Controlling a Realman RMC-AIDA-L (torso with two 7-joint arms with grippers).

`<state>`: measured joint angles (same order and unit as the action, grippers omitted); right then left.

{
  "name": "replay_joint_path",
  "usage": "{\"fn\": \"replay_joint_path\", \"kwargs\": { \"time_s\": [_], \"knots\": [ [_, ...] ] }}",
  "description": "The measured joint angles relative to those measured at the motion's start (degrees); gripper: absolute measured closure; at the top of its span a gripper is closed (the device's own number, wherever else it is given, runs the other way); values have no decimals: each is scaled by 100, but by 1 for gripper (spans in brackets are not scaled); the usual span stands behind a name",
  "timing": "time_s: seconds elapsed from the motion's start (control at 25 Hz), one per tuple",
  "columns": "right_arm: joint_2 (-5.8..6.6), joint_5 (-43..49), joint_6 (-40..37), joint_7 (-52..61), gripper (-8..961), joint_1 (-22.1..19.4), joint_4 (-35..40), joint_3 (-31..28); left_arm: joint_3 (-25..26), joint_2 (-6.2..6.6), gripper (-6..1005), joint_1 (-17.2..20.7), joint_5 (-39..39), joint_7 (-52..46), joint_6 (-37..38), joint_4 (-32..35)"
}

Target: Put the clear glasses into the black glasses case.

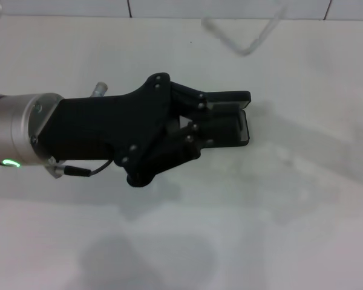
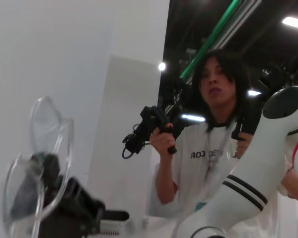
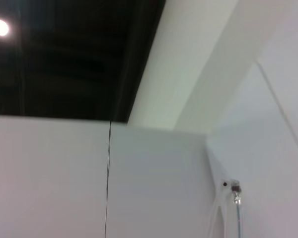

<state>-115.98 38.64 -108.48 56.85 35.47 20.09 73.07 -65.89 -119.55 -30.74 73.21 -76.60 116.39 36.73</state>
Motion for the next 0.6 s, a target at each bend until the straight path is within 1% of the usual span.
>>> {"fn": "replay_joint_path", "kwargs": {
  "time_s": [0.12,0.4,0.6],
  "knots": [
    [-10,0,201,-61,896,19,29,229,5,3,910,20,-114,52,0,0],
    [-12,-7,522,-69,896,73,46,501,75,16,910,134,-261,244,-16,-56],
    [-12,-11,873,-83,896,285,57,966,79,4,910,126,-274,304,-94,-127]
  ]
}}
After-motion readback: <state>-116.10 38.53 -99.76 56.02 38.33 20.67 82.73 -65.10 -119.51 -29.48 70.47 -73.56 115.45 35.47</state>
